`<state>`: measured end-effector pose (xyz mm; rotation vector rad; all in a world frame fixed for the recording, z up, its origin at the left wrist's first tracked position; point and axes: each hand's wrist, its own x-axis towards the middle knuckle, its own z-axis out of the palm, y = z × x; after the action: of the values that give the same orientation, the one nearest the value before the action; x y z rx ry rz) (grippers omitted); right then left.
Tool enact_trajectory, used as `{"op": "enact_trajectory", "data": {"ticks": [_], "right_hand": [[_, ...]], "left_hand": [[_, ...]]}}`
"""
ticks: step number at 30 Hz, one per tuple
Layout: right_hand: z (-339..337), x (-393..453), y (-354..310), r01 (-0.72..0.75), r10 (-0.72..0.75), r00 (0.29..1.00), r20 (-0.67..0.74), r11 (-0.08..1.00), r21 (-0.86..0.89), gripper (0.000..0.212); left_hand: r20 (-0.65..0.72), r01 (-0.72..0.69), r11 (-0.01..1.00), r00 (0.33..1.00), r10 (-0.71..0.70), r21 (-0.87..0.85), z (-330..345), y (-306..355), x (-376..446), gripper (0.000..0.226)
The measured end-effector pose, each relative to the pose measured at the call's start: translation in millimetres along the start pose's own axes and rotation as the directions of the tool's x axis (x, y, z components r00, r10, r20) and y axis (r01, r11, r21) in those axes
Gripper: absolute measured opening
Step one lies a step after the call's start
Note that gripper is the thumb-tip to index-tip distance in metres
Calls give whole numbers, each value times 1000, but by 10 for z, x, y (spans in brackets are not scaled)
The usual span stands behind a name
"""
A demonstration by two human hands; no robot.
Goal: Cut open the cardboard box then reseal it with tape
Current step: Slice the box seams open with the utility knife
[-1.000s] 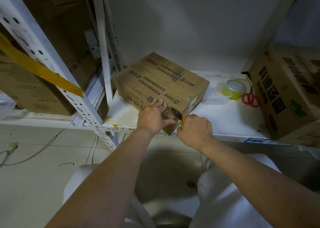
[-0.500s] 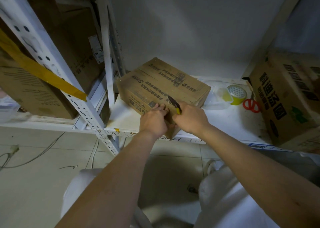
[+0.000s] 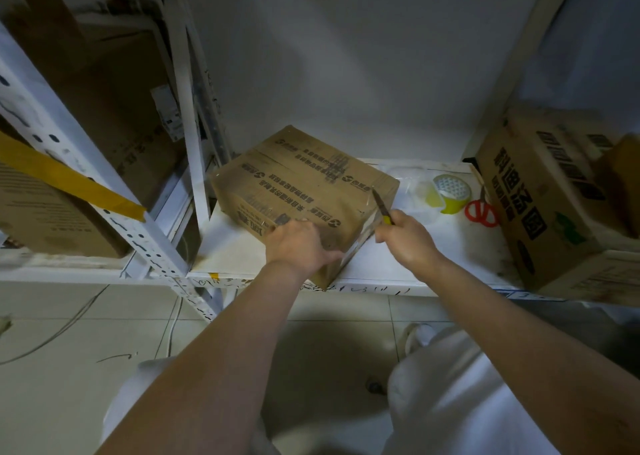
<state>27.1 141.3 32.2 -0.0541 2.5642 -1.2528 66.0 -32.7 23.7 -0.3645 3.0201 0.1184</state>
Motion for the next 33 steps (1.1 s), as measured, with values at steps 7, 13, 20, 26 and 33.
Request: {"op": "enact_trajectory", "data": {"ticks": [7,13,20,26,33], "right_hand": [[-425,599,437,-237,177,936,-305,957,-169,25],[-529,1043,678,-309,208,943,-260,840,-447,35],[-481,1205,631,-338,252,938,-236,808,-483,41],[-514,1140,641,-372,308,928,-211,809,-455,23],[-362,887,410,-244,206,954,-218,956,-166,32]], "left_hand": [[46,-49,979,998,40,199,-134,168,80,57],[-4,-102,946,994,109,308,-111,251,134,52],[-88,-119,943,984,153,312,-59,228,113,46],[-121,-104,952,982,144,289,-18,218,94,47],[-124,-117,975,982,142,189,-44,123,61,56]]}}
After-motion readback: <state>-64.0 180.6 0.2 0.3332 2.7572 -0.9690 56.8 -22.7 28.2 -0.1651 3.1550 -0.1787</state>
